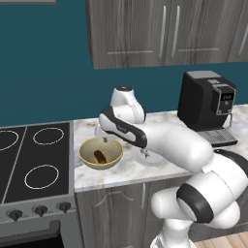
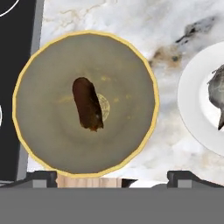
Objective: Place the fish on the plate and place the sweet potato on the same plate.
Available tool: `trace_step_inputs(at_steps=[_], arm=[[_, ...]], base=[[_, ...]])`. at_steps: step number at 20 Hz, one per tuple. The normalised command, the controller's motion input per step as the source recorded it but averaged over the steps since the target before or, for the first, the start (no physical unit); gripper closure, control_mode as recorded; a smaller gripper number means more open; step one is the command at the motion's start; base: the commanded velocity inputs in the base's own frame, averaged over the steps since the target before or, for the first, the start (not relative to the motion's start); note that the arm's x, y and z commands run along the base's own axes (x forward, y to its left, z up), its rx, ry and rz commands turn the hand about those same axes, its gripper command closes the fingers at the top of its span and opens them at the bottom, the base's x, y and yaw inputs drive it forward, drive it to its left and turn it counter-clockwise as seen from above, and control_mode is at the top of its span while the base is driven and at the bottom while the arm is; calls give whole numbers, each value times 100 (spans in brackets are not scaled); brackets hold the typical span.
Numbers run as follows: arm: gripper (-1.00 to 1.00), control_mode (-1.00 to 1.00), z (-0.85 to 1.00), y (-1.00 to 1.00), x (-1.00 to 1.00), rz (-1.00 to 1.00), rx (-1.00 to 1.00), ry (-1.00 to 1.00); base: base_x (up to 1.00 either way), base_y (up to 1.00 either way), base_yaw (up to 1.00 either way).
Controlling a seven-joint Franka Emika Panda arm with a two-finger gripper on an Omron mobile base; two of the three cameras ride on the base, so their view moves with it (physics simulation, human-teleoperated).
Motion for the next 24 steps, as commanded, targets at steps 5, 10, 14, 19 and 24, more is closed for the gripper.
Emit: trace_step_inputs(at_steps=[5,10,14,19,24], arm=[[-100,-100,-37,33,9,0,-1,-8],[-100,-100,-3,12,15,0,0,-13],[-100,-100,-4,1,21,0,0,-8],[-100,-100,-4,0,11,0,7,-1],[-100,-100,-21,1,0,4,4,2]], base=[[0,0,0],[0,0,0],[0,0,0],[0,0,0],[0,0,0]])
